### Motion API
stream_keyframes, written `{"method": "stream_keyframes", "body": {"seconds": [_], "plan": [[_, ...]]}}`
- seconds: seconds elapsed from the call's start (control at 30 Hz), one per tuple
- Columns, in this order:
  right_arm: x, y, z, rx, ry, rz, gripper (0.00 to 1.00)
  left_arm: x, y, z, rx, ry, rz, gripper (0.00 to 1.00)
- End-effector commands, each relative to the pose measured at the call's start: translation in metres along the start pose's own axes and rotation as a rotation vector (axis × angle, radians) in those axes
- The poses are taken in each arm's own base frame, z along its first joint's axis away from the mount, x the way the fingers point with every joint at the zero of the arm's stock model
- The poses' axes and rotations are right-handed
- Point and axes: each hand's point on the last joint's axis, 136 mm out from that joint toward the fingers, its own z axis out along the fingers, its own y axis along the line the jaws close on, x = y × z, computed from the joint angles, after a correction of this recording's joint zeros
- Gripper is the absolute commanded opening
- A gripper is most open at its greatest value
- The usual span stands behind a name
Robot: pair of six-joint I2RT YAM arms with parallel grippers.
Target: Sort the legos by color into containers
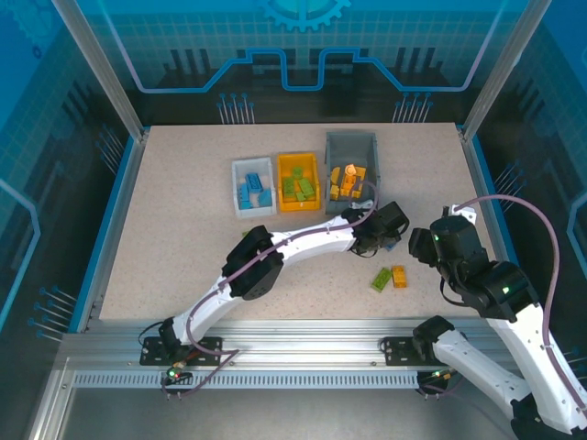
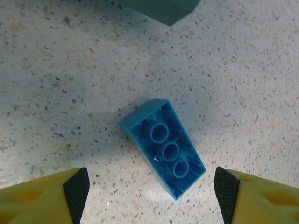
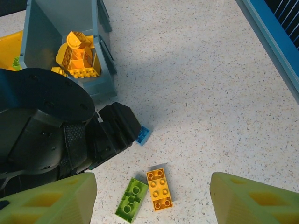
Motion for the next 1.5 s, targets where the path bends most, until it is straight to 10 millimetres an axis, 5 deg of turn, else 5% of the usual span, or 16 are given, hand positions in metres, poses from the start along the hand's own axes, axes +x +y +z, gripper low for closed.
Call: {"method": "stream_keyframes", "body": {"seconds": [0.0,0.3,0.8,1.07,1.47], "plan": [[0.003,-0.006,0.001,0.021,0.003,0.012,0.66,-0.001,-0.006,0.009,0.017,0.021,-0.100,0.75],[0.006,-0.007,0.002,0.023,0.006,0.009,0.66,0.001,-0.004,0.016,-0.031,0.044,-0.191,0.74],[0.009,-0.013,-0.002,0.028,-0.003,0.002,0.66,0.017,0.032,0.045,-0.162,0.147,-0.397,0.62],[0.008,-0.011,0.001,0.026,-0.005,-0.011,0.67,0.012,0.044,0.041,-0.177,0.113,-0.423,0.26],[0.010,-0.007,0.003,0.006,0.003,-0.005,0.67,-0.002,0.111,-0.028,-0.255,0.031,-0.399,0.17]]}}
